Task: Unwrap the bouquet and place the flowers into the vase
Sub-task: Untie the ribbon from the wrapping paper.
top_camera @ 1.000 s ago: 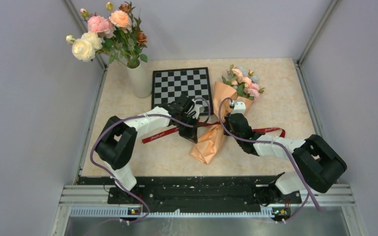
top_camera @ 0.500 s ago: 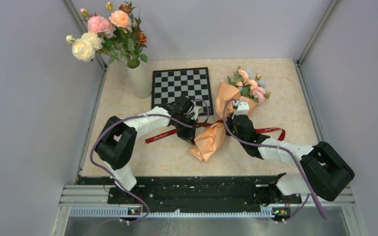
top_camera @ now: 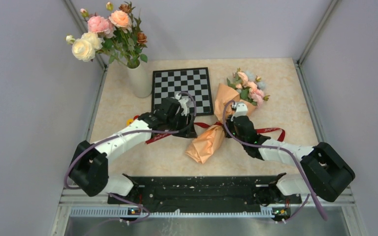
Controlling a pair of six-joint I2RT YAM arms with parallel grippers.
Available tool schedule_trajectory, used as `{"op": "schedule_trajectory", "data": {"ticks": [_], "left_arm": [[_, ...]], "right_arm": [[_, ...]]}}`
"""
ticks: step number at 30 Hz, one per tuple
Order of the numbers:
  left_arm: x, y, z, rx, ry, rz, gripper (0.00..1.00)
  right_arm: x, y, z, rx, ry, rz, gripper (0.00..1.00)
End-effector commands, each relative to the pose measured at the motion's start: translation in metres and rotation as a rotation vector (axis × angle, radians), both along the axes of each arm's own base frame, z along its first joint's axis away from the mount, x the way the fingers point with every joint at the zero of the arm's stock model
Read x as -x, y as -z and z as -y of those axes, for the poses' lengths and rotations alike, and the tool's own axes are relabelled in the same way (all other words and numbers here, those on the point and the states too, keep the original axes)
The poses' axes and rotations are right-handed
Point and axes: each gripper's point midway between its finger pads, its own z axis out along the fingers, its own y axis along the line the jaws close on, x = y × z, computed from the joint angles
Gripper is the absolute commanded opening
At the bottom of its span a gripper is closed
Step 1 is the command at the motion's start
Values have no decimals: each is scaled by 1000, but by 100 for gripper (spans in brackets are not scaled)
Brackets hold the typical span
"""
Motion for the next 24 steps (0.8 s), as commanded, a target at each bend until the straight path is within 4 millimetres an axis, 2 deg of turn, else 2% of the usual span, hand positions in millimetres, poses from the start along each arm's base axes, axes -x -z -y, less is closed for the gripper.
{"op": "schedule_trajectory", "data": {"ticks": [1, 7, 11, 20, 24], "left_arm": [[-8, -21, 29, 222, -40, 35, 58], [-14, 0, 38, 235, -43, 4, 61], [-19, 7, 43, 246, -52, -2, 60], [-21, 21, 48, 250, -53, -16, 40], [-22, 27, 49, 236, -56, -20, 39]], "right_arm": [[-5, -21, -8, -60, -28, 63, 0], [-3, -20, -13, -73, -51, 54, 0], [-2, -19, -14, -73, -58, 50, 0], [-3, -21, -19, -80, -75, 52, 0], [-5, -21, -21, -81, -80, 50, 0]]}}
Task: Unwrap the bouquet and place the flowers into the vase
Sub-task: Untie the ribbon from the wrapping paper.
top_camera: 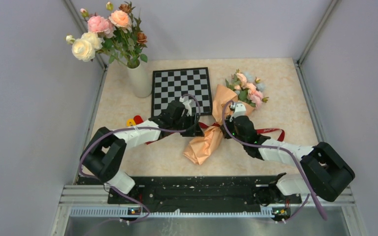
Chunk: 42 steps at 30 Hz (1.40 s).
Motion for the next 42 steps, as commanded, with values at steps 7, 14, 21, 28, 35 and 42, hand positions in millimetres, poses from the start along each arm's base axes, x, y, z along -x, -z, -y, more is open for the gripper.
{"op": "schedule_trajectory", "data": {"ticks": [7, 14, 21, 28, 35, 42], "left_arm": [[-4, 11, 4, -6, -4, 18, 10], [-3, 28, -9, -57, -73, -5, 0], [2, 38, -9, -39, -97, -40, 0], [3, 34, -7, -12, -100, -42, 0], [2, 15, -2, 23, -66, 3, 0], [-13, -27, -8, 13, -72, 157, 32]], "right_arm": [[-11, -18, -8, -47, -5, 61, 0], [-14, -20, 25, -17, 157, 89, 0], [-12, -17, 41, -4, 235, 80, 0], [-6, -20, 39, -58, 227, 81, 0], [2, -30, 28, -91, 132, 120, 0], [7, -25, 19, -85, 67, 100, 0]]}}
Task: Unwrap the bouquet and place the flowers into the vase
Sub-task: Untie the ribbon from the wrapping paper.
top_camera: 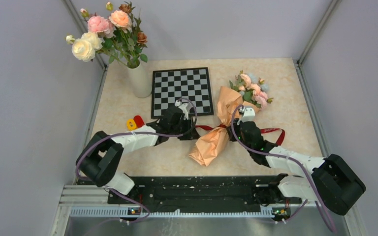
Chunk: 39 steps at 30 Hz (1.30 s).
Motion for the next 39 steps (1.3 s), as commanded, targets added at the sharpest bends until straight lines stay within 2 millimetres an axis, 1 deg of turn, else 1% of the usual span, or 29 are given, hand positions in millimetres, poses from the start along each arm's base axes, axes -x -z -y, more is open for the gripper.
{"op": "schedule_trajectory", "data": {"ticks": [1, 2, 5, 8, 11, 14, 17, 21, 24, 26, 27, 29, 30, 31, 33, 37, 38, 39], "left_arm": [[-21, -58, 6, 60, 6, 189, 38], [-23, -63, 7, 68, 4, 206, 44], [-21, -77, 15, 118, 49, 255, 54], [-18, -81, 27, 158, 110, 272, 64], [-16, -73, 38, 144, 166, 250, 69], [-19, -63, 42, 105, 188, 242, 72], [-22, -50, 46, 82, 207, 231, 73], [-20, -37, 52, 85, 230, 193, 73], [-17, -31, 58, 89, 244, 181, 76], [-16, -26, 60, 86, 249, 171, 77], [-16, -24, 62, 84, 251, 168, 75], [-16, -19, 63, 77, 249, 160, 63], [-16, -16, 63, 70, 246, 154, 56], [-16, -13, 62, 64, 245, 148, 51], [-16, -9, 62, 55, 244, 145, 43], [-14, -2, 61, 43, 246, 132, 33], [-14, 0, 61, 42, 246, 131, 28], [-14, 1, 61, 39, 246, 128, 21]], "right_arm": [[-2, -17, -13, -48, -63, 54, 0], [-2, -16, -14, -48, -69, 50, 0], [-2, -14, -18, -49, -87, 42, 0], [-2, -12, -22, -49, -107, 37, 0], [-2, -12, -26, -53, -124, 34, 0], [-1, -12, -29, -54, -144, 32, 0], [0, -11, -30, -53, -154, 29, 0], [0, -10, -32, -51, -163, 27, 0], [0, -8, -33, -49, -165, 24, 0], [0, -7, -34, -50, -166, 22, 0], [0, -7, -34, -50, -167, 22, 0], [-1, -6, -33, -47, -158, 22, 0], [-1, -6, -32, -46, -154, 23, 0], [-1, -7, -32, -45, -150, 27, 0], [-1, -7, -30, -42, -145, 31, 0], [-1, -8, -31, -45, -146, 33, 0], [-1, -7, -31, -43, -148, 30, 0], [-1, -7, -32, -44, -147, 32, 0]]}}
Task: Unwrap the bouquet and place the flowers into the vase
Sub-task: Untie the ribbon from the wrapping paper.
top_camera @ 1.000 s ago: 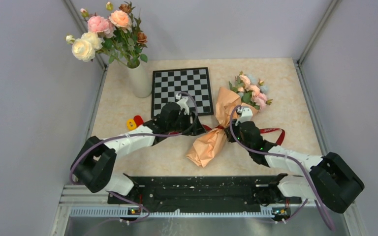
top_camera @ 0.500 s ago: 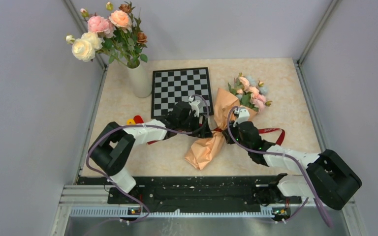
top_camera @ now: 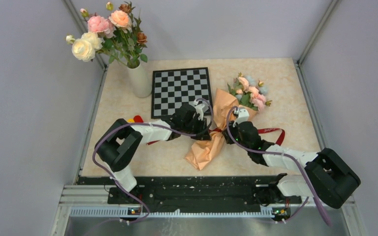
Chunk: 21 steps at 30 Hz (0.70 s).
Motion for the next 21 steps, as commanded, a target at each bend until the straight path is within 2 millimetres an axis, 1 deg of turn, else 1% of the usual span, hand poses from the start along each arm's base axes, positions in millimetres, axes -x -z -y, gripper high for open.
{"op": "schedule_trajectory", "data": {"ticks": [1, 3, 4, 7, 11, 14, 21], "left_arm": [[-9, -3, 9, 13, 8, 43, 14], [-10, -1, 7, 1, -2, 43, 1], [-10, 0, 6, -8, -8, 45, 0], [-12, 4, 0, -36, -33, 51, 0], [-12, 10, -8, -61, -60, 53, 0], [-11, 14, -11, -71, -73, 49, 0], [-11, 17, -15, -81, -94, 51, 0]], "right_arm": [[-13, -25, -9, -50, 6, 85, 0], [-13, -24, -7, -46, 16, 85, 0], [-14, -23, -5, -40, 27, 86, 0], [-17, -21, 3, -21, 77, 87, 0], [-20, -16, 29, 10, 222, 73, 0], [-19, -15, 39, 8, 282, 71, 0], [-15, -21, 44, -46, 303, 94, 0]]}}
